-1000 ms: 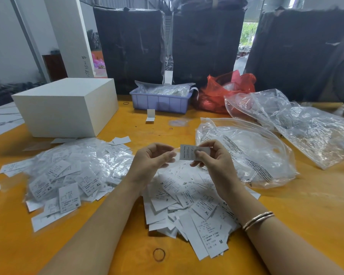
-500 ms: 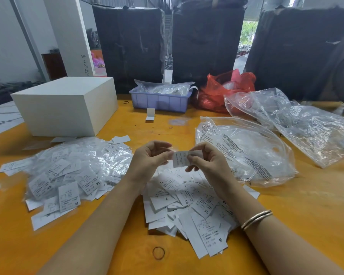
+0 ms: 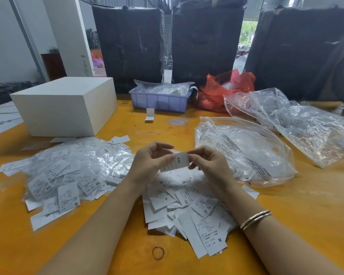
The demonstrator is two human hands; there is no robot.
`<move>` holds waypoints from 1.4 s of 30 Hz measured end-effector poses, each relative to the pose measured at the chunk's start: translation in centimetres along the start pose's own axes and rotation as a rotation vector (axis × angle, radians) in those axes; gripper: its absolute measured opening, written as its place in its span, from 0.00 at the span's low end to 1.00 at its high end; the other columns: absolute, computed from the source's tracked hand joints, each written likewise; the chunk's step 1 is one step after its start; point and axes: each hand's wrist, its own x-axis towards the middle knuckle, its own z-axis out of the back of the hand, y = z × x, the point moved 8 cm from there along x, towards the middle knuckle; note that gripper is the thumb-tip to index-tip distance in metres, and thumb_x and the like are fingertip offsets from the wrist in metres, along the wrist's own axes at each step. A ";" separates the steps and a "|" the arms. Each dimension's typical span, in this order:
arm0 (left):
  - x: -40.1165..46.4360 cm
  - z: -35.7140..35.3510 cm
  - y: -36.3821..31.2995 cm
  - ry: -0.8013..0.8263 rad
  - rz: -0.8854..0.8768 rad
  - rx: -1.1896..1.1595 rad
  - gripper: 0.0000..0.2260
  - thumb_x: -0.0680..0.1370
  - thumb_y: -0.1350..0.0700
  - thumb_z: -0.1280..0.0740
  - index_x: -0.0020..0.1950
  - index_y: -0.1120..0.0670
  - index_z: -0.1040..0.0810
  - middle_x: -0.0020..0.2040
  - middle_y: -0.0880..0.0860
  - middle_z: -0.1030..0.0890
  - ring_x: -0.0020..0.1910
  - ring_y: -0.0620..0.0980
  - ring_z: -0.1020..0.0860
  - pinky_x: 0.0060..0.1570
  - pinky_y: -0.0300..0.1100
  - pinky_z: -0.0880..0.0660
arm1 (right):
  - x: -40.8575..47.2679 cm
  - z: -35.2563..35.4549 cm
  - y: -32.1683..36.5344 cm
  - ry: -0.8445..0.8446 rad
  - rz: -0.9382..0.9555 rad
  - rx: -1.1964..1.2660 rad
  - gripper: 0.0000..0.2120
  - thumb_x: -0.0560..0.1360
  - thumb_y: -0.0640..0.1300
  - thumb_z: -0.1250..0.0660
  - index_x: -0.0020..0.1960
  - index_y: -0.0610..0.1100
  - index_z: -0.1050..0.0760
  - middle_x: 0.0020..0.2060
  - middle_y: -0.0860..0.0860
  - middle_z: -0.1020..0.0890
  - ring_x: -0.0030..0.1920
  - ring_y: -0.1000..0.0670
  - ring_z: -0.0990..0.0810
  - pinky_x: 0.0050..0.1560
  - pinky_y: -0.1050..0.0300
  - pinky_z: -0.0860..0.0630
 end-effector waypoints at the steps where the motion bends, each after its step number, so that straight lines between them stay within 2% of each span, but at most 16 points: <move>1: -0.2 -0.4 0.0 0.024 -0.010 0.033 0.09 0.71 0.62 0.27 0.48 0.52 0.20 0.40 0.48 0.16 0.42 0.43 0.18 0.37 0.32 0.25 | -0.1 -0.5 0.1 0.032 0.005 -0.011 0.04 0.73 0.32 0.33 0.44 0.38 0.21 0.35 0.47 0.18 0.31 0.57 0.21 0.34 0.69 0.27; 7: -0.2 -0.1 -0.5 0.028 -0.009 0.092 0.08 0.69 0.60 0.26 0.46 0.50 0.19 0.39 0.48 0.15 0.40 0.42 0.18 0.37 0.32 0.24 | 0.0 -0.6 0.5 0.084 0.030 -0.101 0.08 0.73 0.33 0.33 0.43 0.45 0.22 0.38 0.50 0.19 0.40 0.55 0.21 0.43 0.64 0.24; 9: 0.0 1.1 -0.7 -0.054 0.003 0.037 0.07 0.70 0.60 0.26 0.45 0.50 0.19 0.38 0.46 0.16 0.38 0.39 0.19 0.34 0.30 0.25 | 0.6 2.4 1.6 -0.130 0.149 -0.223 0.09 0.74 0.34 0.34 0.43 0.48 0.24 0.40 0.51 0.19 0.42 0.51 0.21 0.44 0.64 0.24; 11: 0.0 2.7 -0.8 -0.191 0.002 0.046 0.06 0.71 0.58 0.26 0.45 0.50 0.19 0.39 0.46 0.16 0.39 0.39 0.19 0.34 0.29 0.26 | 0.3 6.3 3.4 -0.433 0.313 -0.404 0.09 0.75 0.33 0.36 0.47 0.44 0.22 0.41 0.49 0.18 0.42 0.50 0.21 0.44 0.67 0.25; 13: -0.1 4.6 -0.8 -0.348 -0.006 0.198 0.05 0.72 0.56 0.27 0.44 0.48 0.20 0.40 0.44 0.19 0.40 0.39 0.20 0.34 0.29 0.27 | 0.0 9.1 3.3 -0.600 0.347 -0.631 0.10 0.75 0.32 0.39 0.52 0.39 0.21 0.46 0.43 0.17 0.47 0.47 0.21 0.51 0.59 0.24; 15: -0.2 5.8 -0.8 -0.422 0.007 0.420 0.06 0.74 0.58 0.29 0.45 0.47 0.22 0.41 0.42 0.21 0.41 0.38 0.23 0.34 0.31 0.31 | 0.8 10.9 1.1 -0.566 0.154 -0.844 0.13 0.77 0.35 0.41 0.58 0.39 0.22 0.54 0.42 0.19 0.56 0.43 0.23 0.59 0.47 0.28; 18: 0.0 6.4 0.0 -0.392 0.073 0.640 0.08 0.74 0.60 0.32 0.47 0.46 0.22 0.43 0.45 0.20 0.40 0.41 0.24 0.37 0.37 0.29 | 1.8 11.6 -3.1 -0.343 -0.232 -1.162 0.14 0.79 0.40 0.45 0.60 0.40 0.26 0.56 0.42 0.21 0.58 0.41 0.26 0.56 0.49 0.33; 19: 0.1 6.4 0.3 -0.383 0.102 0.717 0.09 0.73 0.60 0.33 0.47 0.46 0.22 0.43 0.45 0.20 0.41 0.44 0.24 0.42 0.40 0.28 | 2.0 11.4 -3.6 -0.283 -0.283 -1.252 0.13 0.78 0.41 0.47 0.57 0.41 0.26 0.54 0.42 0.21 0.56 0.41 0.26 0.53 0.49 0.33; 21: 0.0 6.6 0.5 -0.380 0.145 0.898 0.09 0.73 0.58 0.33 0.48 0.44 0.23 0.43 0.44 0.22 0.45 0.47 0.26 0.50 0.45 0.35 | 2.3 11.0 -3.5 -0.241 -0.292 -1.374 0.12 0.79 0.41 0.47 0.52 0.42 0.26 0.50 0.43 0.21 0.54 0.42 0.26 0.50 0.50 0.34; 23: -0.1 6.6 0.5 -0.385 0.150 1.062 0.10 0.73 0.57 0.34 0.51 0.43 0.23 0.47 0.45 0.22 0.50 0.48 0.28 0.49 0.45 0.43 | 2.4 11.0 -3.2 -0.268 -0.260 -1.425 0.12 0.78 0.41 0.45 0.50 0.42 0.23 0.49 0.44 0.21 0.53 0.41 0.26 0.50 0.51 0.32; 27: -0.3 5.4 -0.5 -0.395 0.023 1.218 0.11 0.74 0.57 0.34 0.53 0.43 0.21 0.57 0.48 0.23 0.59 0.51 0.32 0.47 0.44 0.49 | 2.3 11.5 -3.0 -0.353 -0.227 -1.330 0.11 0.78 0.43 0.40 0.53 0.45 0.20 0.51 0.44 0.21 0.54 0.41 0.27 0.53 0.50 0.32; 33: -0.6 1.0 -1.8 -0.199 -0.239 0.919 0.05 0.75 0.56 0.31 0.48 0.46 0.19 0.52 0.45 0.21 0.59 0.48 0.29 0.46 0.39 0.48 | 1.8 11.8 -2.0 -0.489 -0.113 -1.110 0.04 0.74 0.44 0.32 0.45 0.45 0.19 0.47 0.46 0.20 0.50 0.42 0.25 0.49 0.50 0.36; 37: -1.2 -1.1 -2.0 -0.058 -0.315 0.825 0.05 0.75 0.58 0.31 0.48 0.48 0.19 0.48 0.41 0.22 0.56 0.45 0.27 0.53 0.43 0.40 | 0.8 11.2 0.8 -0.617 0.144 -0.970 0.02 0.71 0.40 0.29 0.42 0.42 0.21 0.43 0.46 0.19 0.45 0.44 0.23 0.45 0.55 0.40; 38: -1.2 -1.3 -2.0 -0.028 -0.315 0.755 0.05 0.75 0.57 0.31 0.49 0.48 0.19 0.48 0.39 0.23 0.55 0.44 0.27 0.55 0.43 0.36 | 0.6 10.3 1.8 -0.591 0.255 -0.891 0.01 0.71 0.38 0.29 0.42 0.41 0.21 0.41 0.46 0.18 0.43 0.45 0.22 0.46 0.54 0.35; 40: -1.2 -1.7 -2.0 0.046 -0.255 0.557 0.05 0.76 0.53 0.32 0.51 0.44 0.22 0.50 0.37 0.24 0.52 0.39 0.26 0.52 0.32 0.33 | 0.1 7.2 3.6 -0.401 0.467 -0.723 0.04 0.70 0.31 0.30 0.43 0.37 0.23 0.37 0.48 0.19 0.39 0.47 0.19 0.45 0.56 0.25; 42: -1.1 -2.1 -1.6 0.106 -0.162 0.413 0.07 0.76 0.44 0.35 0.53 0.40 0.25 0.52 0.38 0.23 0.51 0.34 0.26 0.48 0.29 0.32 | -0.2 3.7 3.9 -0.162 0.511 -0.585 0.06 0.71 0.29 0.31 0.46 0.36 0.23 0.38 0.51 0.21 0.38 0.50 0.20 0.44 0.59 0.22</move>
